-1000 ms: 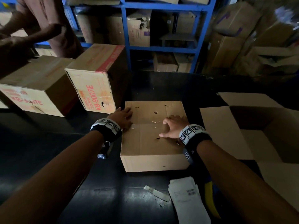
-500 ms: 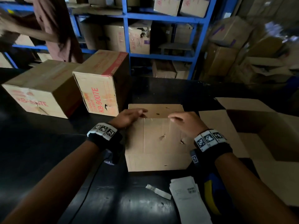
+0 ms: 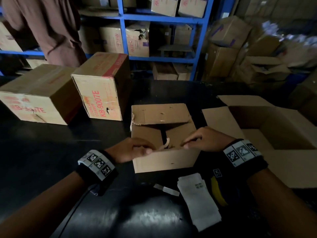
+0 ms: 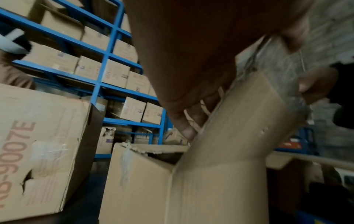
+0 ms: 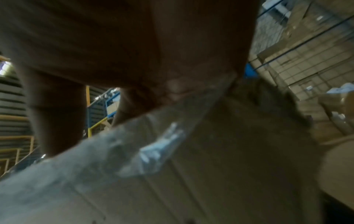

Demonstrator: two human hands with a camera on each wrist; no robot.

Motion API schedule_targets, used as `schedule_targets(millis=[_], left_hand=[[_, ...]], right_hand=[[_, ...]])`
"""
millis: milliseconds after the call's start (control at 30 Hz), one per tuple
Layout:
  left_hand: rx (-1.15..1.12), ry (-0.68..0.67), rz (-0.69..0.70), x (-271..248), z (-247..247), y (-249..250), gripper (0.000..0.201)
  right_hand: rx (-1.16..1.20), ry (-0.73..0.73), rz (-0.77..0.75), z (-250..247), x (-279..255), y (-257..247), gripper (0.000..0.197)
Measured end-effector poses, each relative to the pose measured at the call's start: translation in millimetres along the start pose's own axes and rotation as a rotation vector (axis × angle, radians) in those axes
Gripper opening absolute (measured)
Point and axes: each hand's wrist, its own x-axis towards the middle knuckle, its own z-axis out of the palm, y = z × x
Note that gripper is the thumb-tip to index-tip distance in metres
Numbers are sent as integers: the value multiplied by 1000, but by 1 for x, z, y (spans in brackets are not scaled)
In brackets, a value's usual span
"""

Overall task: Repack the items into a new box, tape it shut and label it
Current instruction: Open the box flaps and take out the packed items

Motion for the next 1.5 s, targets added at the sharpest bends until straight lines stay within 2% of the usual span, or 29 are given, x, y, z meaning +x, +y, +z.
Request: schedule_targets(millis=[67, 133, 333, 433, 500, 633, 700, 767, 867, 933, 1000, 1100, 1167, 1267, 1333, 1400, 1500], left_hand=[[108, -97, 4, -3, 15, -5, 79], [205, -133, -16, -7, 28, -14, 93], [833, -120, -26, -3, 68, -43, 114], [960, -23, -30, 6, 75, -55, 108], [967, 37, -61, 10, 74, -56, 99], [879, 181, -40, 12, 67, -57, 69], [862, 218, -23, 14, 59, -56, 56], [867, 222, 11, 19, 51, -56, 46], [838, 197, 10, 34, 38, -59, 55], [876, 133, -36, 50, 29, -58, 61], [972, 8, -96, 68, 21, -53, 65], [1058, -149, -130, 91, 15, -50, 53], [1068, -172, -104, 103, 16, -55, 47], [1082, -145, -71, 116, 18, -61, 45], [1114, -135, -52, 123, 20, -64, 46], [1163, -146, -31, 126, 22, -69, 52], [1196, -207, 11, 126, 25, -77, 57]], right_hand=[[-3, -112, 4, 11, -6, 11, 41], [-25, -166, -24, 17, -11, 15, 46], [-301, -110, 27, 35, 11, 41, 60], [-483, -28, 5, 49, 26, 55, 60], [-510, -17, -20, 53, 32, 58, 58], [-323, -61, -71, 43, 48, 63, 39], [-247, -125, -88, 34, 58, 64, 36], [-236, -118, -94, 25, 71, 66, 38], [-341, 37, -83, 8, 97, 72, 46], [-442, 116, -82, -4, 118, 75, 55], [-514, 71, -54, -13, 137, 77, 63], [-626, 6, 11, -18, 155, 78, 67], [-688, 81, 8, -20, 158, 75, 54], [-636, 218, -41, -37, 155, 65, 26], [-626, 324, -55, -55, 153, 59, 25], [-715, 506, -62, -70, 157, 55, 25], [-770, 716, -52, -79, 174, 54, 26]])
